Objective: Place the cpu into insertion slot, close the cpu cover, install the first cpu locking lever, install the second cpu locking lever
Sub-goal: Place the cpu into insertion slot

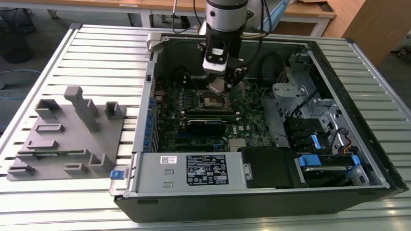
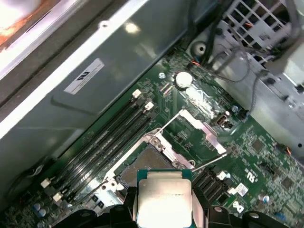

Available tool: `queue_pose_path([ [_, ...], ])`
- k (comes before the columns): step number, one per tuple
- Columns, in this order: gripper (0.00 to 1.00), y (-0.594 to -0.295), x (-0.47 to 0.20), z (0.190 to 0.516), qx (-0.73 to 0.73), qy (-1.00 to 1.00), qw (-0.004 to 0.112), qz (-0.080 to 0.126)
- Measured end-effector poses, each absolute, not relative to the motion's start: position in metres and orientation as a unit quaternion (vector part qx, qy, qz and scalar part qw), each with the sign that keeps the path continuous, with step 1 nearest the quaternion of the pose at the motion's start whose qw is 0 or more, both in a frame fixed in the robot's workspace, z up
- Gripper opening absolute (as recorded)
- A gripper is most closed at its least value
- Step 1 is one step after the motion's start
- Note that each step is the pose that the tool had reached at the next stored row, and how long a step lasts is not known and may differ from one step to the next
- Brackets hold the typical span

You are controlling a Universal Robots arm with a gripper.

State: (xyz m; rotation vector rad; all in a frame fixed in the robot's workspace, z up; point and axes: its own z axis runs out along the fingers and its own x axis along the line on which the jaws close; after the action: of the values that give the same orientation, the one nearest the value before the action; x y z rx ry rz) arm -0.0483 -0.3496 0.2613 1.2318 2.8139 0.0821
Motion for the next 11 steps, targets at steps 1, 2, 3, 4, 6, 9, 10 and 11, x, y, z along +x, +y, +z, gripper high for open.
queue_pose_path([
  [1, 0.54, -0.3495, -0.0482, 0.2612, 0.409, 0.911, 0.035, 0.026],
  [2, 0.54, -0.3496, -0.0483, 0.2611, 0.417, 0.908, 0.035, 0.026],
  [3, 0.54, -0.3496, -0.0483, 0.2609, 0.425, 0.904, 0.035, 0.026],
  [4, 0.54, -0.3496, -0.0482, 0.2608, 0.433, 0.900, 0.035, 0.025],
  [6, 0.54, -0.3496, -0.0482, 0.2605, 0.450, 0.892, 0.036, 0.025],
  [9, 0.54, -0.3495, -0.0482, 0.2600, 0.474, 0.879, 0.036, 0.024],
  [10, 0.54, -0.3495, -0.0483, 0.2599, 0.482, 0.875, 0.037, 0.023],
  [11, 0.54, -0.3496, -0.0482, 0.2597, 0.490, 0.871, 0.037, 0.023],
])
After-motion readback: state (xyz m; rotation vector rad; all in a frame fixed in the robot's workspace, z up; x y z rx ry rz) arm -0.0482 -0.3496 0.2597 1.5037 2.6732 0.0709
